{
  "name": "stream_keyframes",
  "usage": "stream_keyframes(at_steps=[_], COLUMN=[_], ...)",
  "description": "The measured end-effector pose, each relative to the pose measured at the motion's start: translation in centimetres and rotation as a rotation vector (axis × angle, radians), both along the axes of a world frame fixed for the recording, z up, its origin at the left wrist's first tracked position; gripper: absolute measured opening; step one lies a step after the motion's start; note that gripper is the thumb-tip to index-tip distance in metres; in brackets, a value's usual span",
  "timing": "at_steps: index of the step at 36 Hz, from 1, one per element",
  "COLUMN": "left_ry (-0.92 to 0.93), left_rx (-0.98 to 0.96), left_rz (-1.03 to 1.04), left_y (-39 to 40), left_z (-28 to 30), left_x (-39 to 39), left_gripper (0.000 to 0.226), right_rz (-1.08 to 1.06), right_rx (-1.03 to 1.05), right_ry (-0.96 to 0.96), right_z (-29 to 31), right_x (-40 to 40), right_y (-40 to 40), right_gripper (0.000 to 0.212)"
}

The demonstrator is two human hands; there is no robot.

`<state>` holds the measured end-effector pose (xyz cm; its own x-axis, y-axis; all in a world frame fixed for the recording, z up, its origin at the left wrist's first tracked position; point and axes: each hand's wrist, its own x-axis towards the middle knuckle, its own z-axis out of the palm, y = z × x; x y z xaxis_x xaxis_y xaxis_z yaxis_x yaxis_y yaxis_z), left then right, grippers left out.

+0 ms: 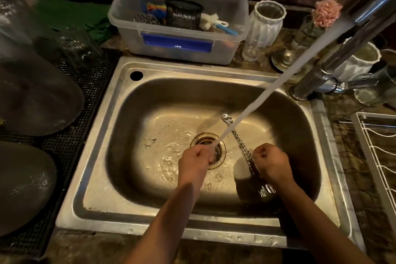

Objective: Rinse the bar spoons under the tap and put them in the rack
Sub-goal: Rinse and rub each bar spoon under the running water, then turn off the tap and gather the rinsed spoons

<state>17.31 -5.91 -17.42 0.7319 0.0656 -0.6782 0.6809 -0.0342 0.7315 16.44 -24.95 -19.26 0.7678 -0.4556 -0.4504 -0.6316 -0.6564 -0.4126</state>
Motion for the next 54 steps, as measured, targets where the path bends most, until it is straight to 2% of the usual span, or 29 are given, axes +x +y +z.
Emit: stream_keyframes(at_steps=[7, 12, 16, 18, 22, 28, 36, 39, 42, 45, 49, 54], left_ry=[-0.225, -0.429, -0.564, -0.568, -0.593, -0.651, -0.636, -0.637, -0.597, -0.565, -0.546, -0.529], left_rx=[0.122, 0.430, 0.797, 0.876, 0.976, 1.042, 1.127, 1.152, 1.174, 1.188, 1.175, 1.148], left_rz=[-0.121, -0.440, -0.714, -0.771, -0.838, -0.825, -0.777, -0.779, -0.766, -0.781, -0.804, -0.803], left_y=[1.6, 2.7, 3.2, 3.3, 3.1, 3.3, 3.9, 4.0, 3.9, 3.7, 3.6, 3.5], left_z=[1.1, 1.5, 2.1, 2.4, 2.7, 3.6, 3.4, 2.7, 2.3, 2.5, 3.0, 3.2], left_x=[-0.9, -2.1, -3.7, -4.5, -5.9, -8.1, -9.8, -10.6, -10.6, -10.5, -10.3, -10.2], left_gripper=[0.024, 0.025, 0.052, 0.062, 0.064, 0.060, 0.053, 0.057, 0.061, 0.062, 0.060, 0.060], right_rz=[0.058, 0.091, 0.081, 0.070, 0.060, -0.047, -0.392, -0.488, -0.548, -0.694, -0.805, -0.957], right_rx=[0.067, 0.100, 0.106, 0.097, 0.116, 0.126, 0.311, 0.365, 0.516, 0.705, 0.763, 0.780], right_ry=[-0.139, -0.222, -0.282, -0.295, -0.341, -0.371, -0.443, -0.468, -0.443, -0.502, -0.632, -0.729], right_z=[2.4, 4.7, 6.3, 6.9, 8.0, 9.0, 10.1, 10.5, 10.3, 10.3, 9.7, 9.4], right_x=[0.0, -0.2, -0.2, 0.0, 0.2, 1.1, 4.1, 4.9, 5.9, 7.0, 8.3, 9.8], right_y=[-0.5, -1.4, -1.9, -2.1, -2.8, -4.9, -8.3, -8.9, -9.6, -9.8, -9.4, -8.4], right_gripper=[0.011, 0.015, 0.012, 0.013, 0.014, 0.018, 0.034, 0.030, 0.044, 0.019, 0.028, 0.016])
